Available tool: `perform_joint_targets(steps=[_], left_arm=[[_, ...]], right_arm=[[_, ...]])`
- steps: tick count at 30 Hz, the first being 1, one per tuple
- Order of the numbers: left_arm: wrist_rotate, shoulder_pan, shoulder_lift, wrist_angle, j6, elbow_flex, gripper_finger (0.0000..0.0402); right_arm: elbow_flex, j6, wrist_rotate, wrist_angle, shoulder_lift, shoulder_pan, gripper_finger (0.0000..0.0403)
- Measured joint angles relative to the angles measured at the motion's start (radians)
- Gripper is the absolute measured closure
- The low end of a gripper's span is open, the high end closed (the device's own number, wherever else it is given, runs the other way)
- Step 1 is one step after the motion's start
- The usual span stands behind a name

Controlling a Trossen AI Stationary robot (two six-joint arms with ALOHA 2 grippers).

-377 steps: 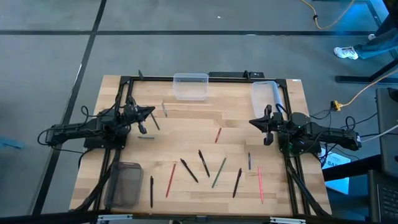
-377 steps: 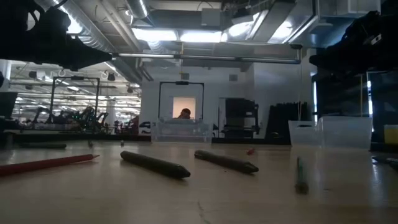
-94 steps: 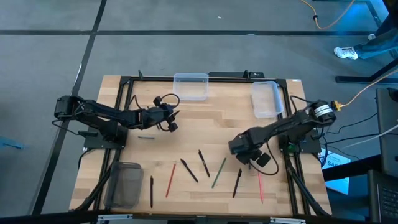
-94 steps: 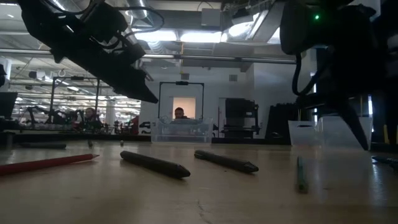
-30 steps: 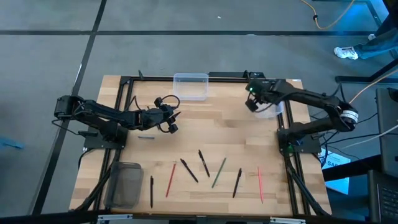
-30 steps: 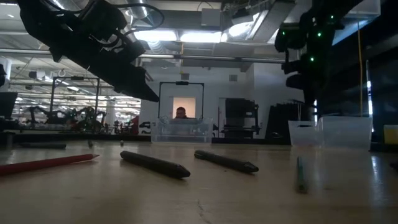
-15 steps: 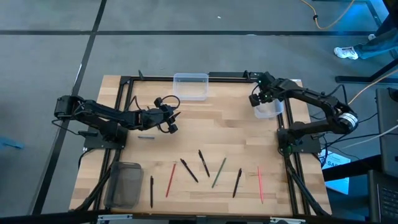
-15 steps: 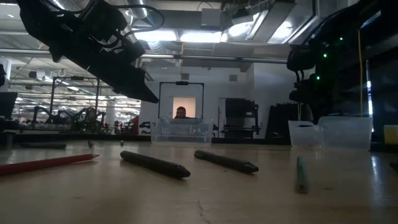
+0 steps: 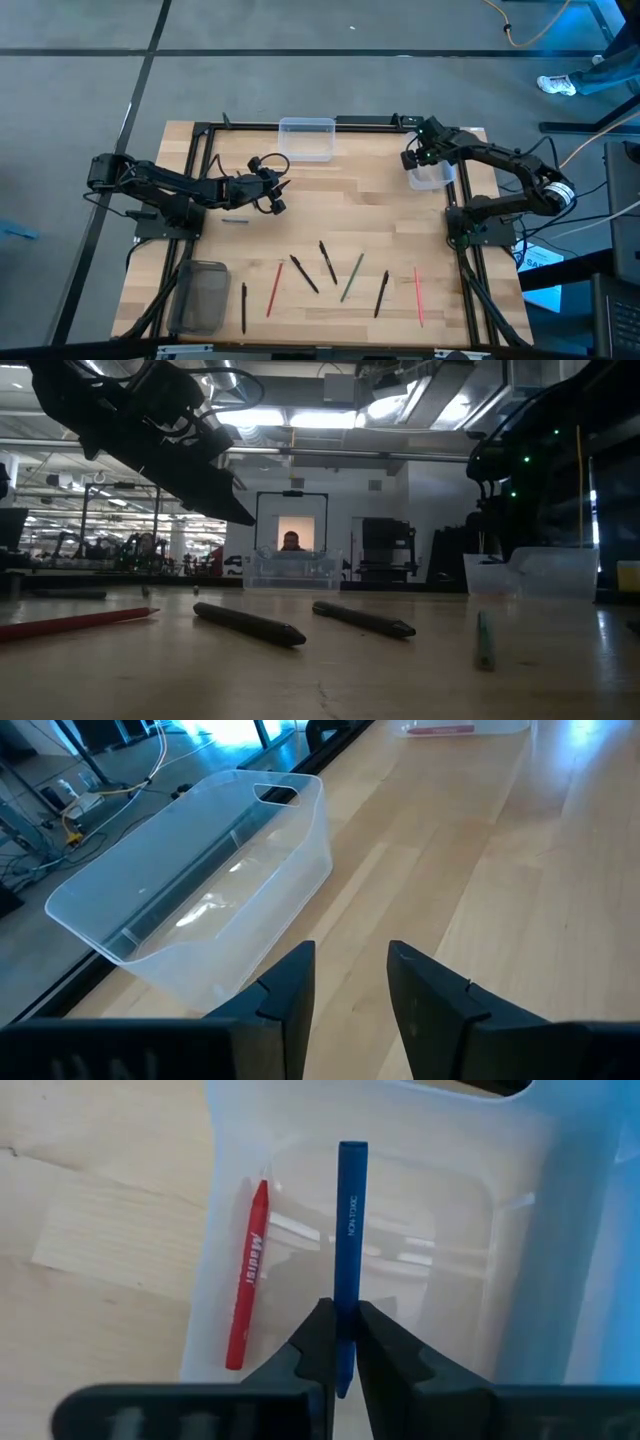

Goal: Sort crayons/erasers/pens/pencils in bins
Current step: Put the blue crayon into the right transparent bin, then put the top gray crayon into the right transparent bin

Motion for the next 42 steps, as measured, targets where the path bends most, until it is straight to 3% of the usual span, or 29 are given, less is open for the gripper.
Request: perform_joint_targets(steps=[13, 23, 26, 35, 42], left_arm=[[0.000, 0.000, 0.000, 0.000, -0.002, 0.000, 0.0282], [0.000, 0.000, 0.000, -0.013, -0.019, 0.000, 0.0282], [0.000, 0.000, 0.000, -0.014, -0.019, 0.000, 0.0282], [0.000, 0.000, 0.000, -0.014, -0.019, 0.000, 0.0282], [-0.011, 0.010, 0.000, -0.014, -0.020, 0.000, 0.0282]], right_arm=[[0.000, -0.028, -0.001, -0.006, 0.000, 0.000, 0.0359], [0.000, -0.058, -0.001, -0.004, 0.000, 0.000, 0.0271], [0.006, -0.133, -0.028, -0.001, 0.000, 0.006, 0.0248], [0.118, -0.247, 0.047, 0.006, -0.031, 0.172, 0.0259], [0.194, -0.306, -0.044, 0.222, -0.011, 0.344, 0.0272]])
